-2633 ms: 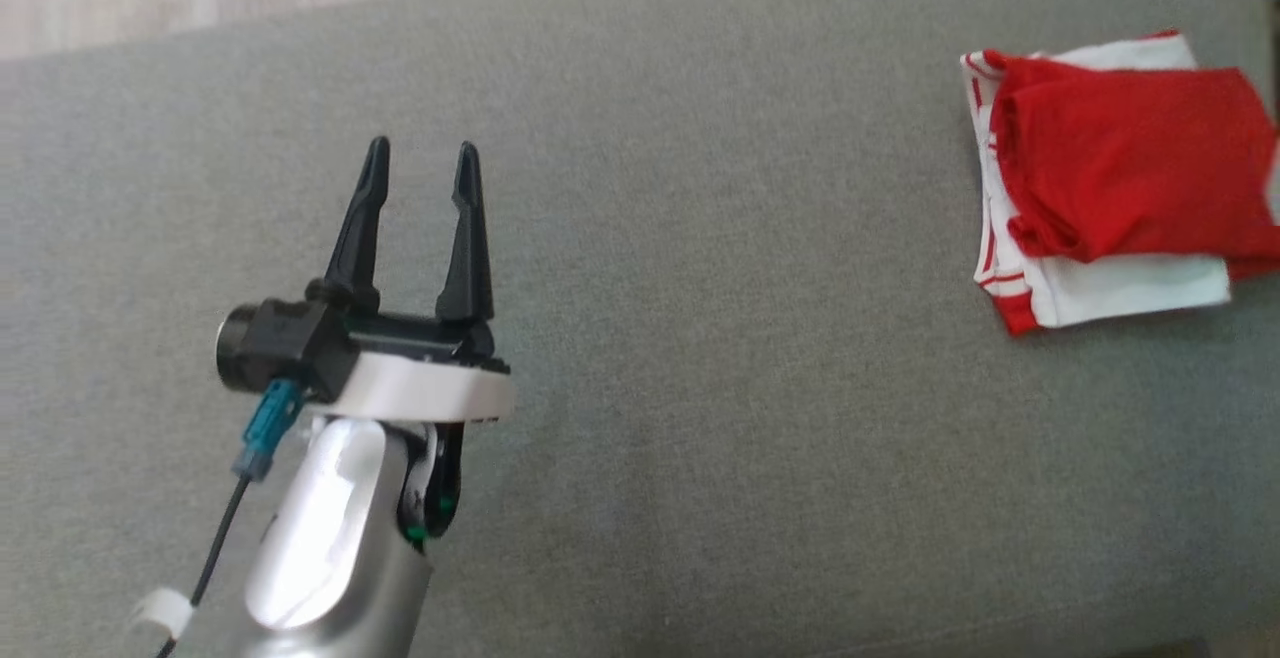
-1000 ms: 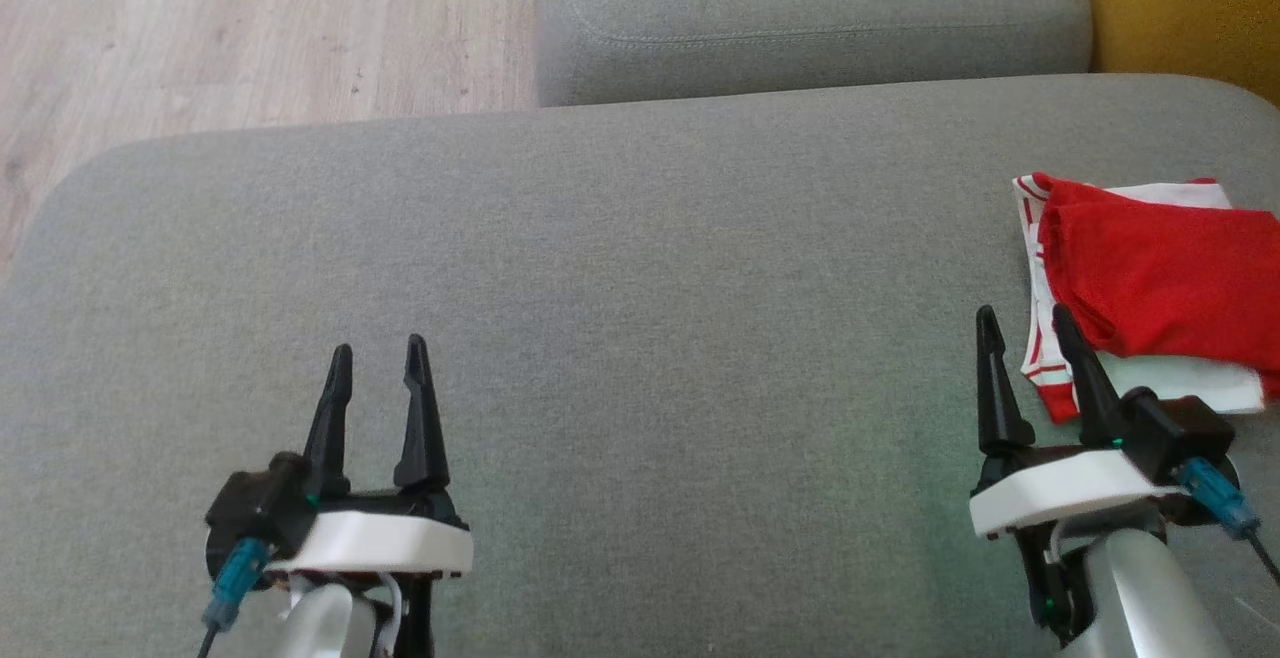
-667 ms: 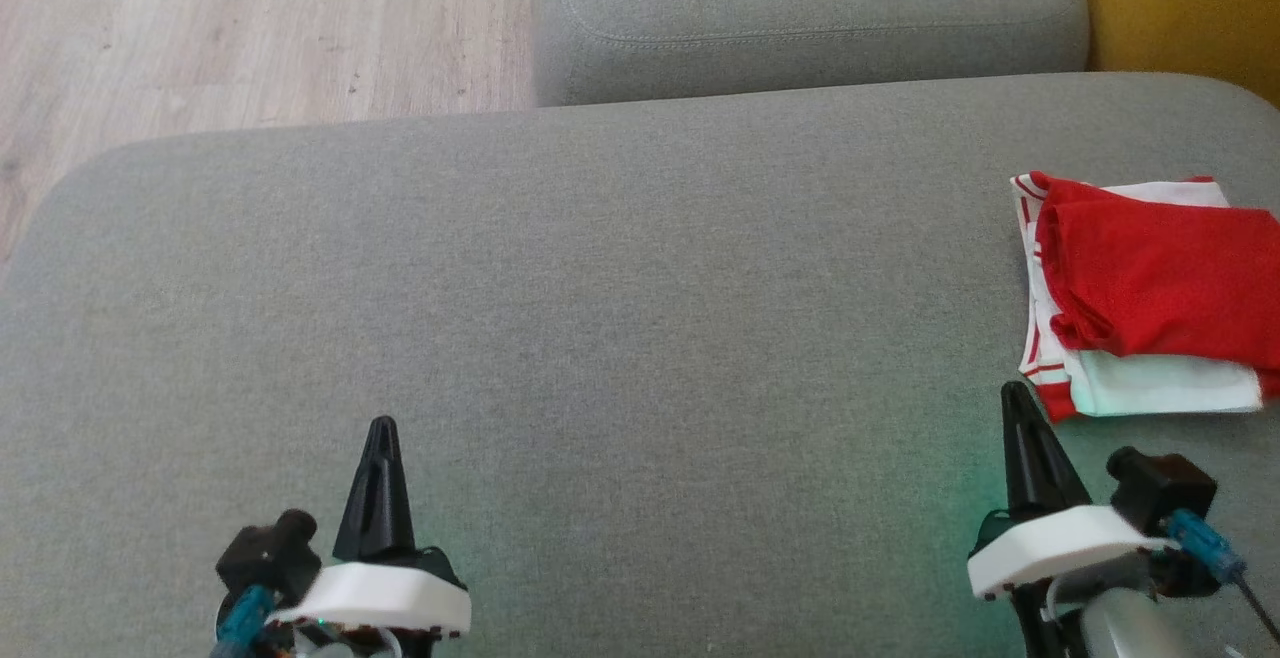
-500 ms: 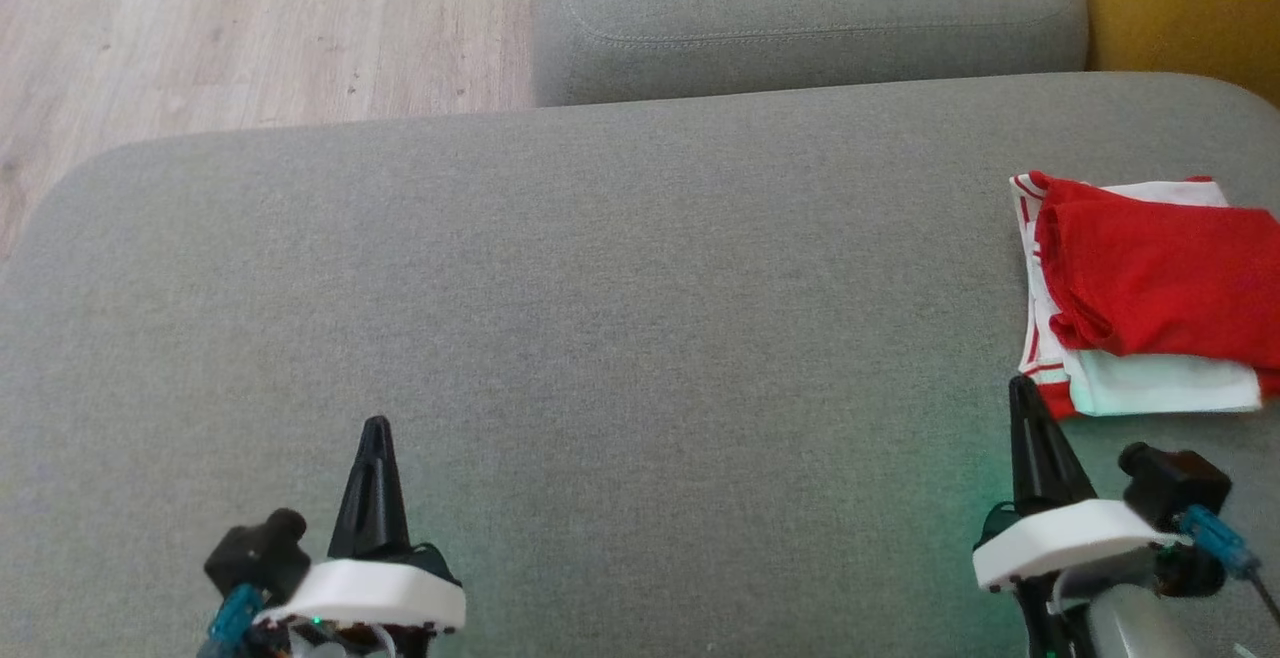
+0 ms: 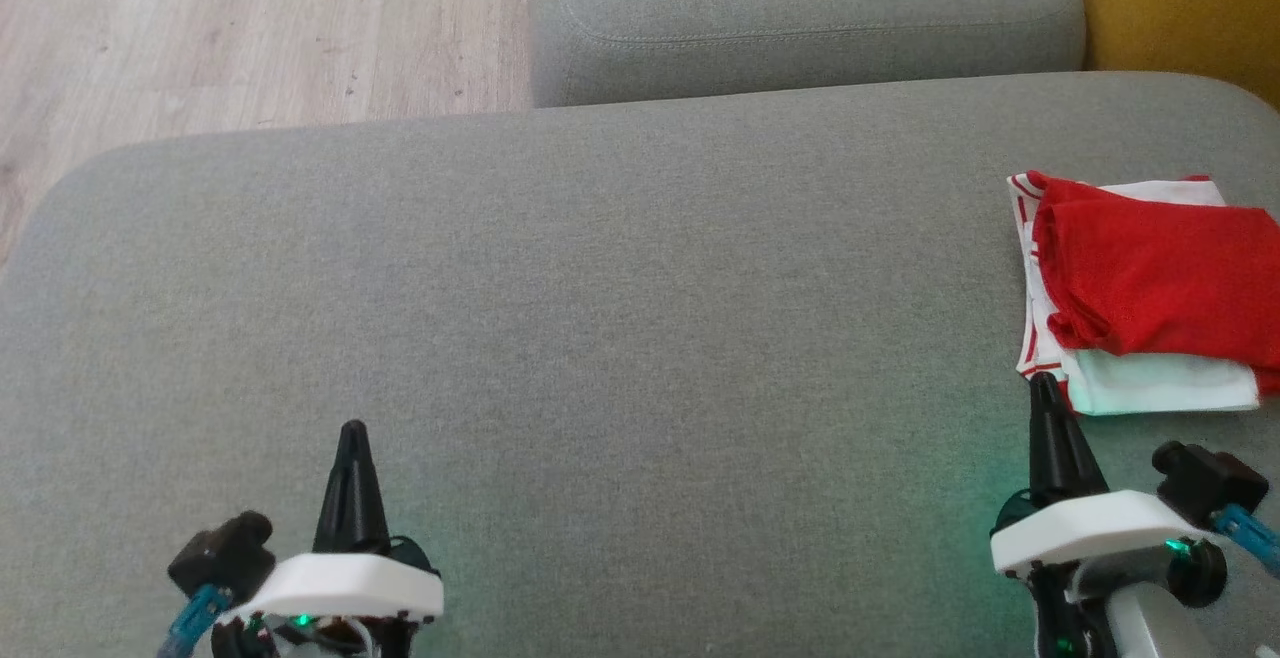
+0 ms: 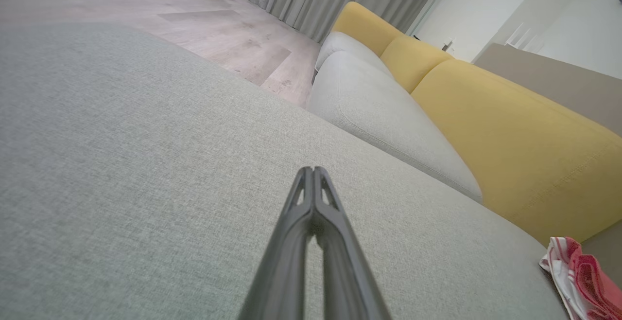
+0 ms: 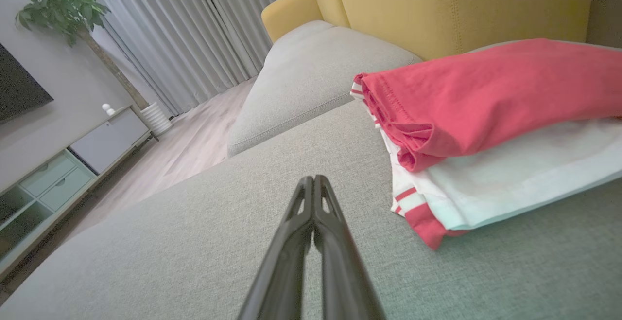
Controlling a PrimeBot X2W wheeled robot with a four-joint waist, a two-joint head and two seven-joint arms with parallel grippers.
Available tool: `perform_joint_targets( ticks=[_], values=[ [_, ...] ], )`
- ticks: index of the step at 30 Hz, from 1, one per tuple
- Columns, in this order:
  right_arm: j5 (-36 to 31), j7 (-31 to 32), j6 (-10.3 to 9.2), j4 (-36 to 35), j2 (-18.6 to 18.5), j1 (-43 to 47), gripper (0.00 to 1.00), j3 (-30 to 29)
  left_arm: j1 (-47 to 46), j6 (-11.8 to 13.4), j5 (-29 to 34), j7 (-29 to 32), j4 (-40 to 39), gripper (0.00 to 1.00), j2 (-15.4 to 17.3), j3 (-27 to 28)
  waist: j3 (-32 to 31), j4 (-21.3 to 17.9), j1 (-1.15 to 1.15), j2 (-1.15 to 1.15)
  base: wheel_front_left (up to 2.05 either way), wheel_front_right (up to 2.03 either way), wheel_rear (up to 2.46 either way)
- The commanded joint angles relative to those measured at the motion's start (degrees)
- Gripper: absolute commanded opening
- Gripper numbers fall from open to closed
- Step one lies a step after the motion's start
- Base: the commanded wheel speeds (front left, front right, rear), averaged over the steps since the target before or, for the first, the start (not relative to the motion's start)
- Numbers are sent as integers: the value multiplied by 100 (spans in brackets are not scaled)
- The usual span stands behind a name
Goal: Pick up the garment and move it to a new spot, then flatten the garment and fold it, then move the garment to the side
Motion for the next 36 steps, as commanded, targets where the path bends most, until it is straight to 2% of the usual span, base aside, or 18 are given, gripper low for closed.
perform_joint_targets(
  ticks=[1,36],
  values=[
    [191,59,-1,-231,-14,-234,0,-23,-276,-30,-148,30,-221,0,10,129,-1,-2,0,0,0,0,0],
    [2421,618,-2,-487,-18,-229,0,-221,-300,-206,-2027,605,-346,0,26,606,-12,-39,0,0,0,0,0]
  ],
)
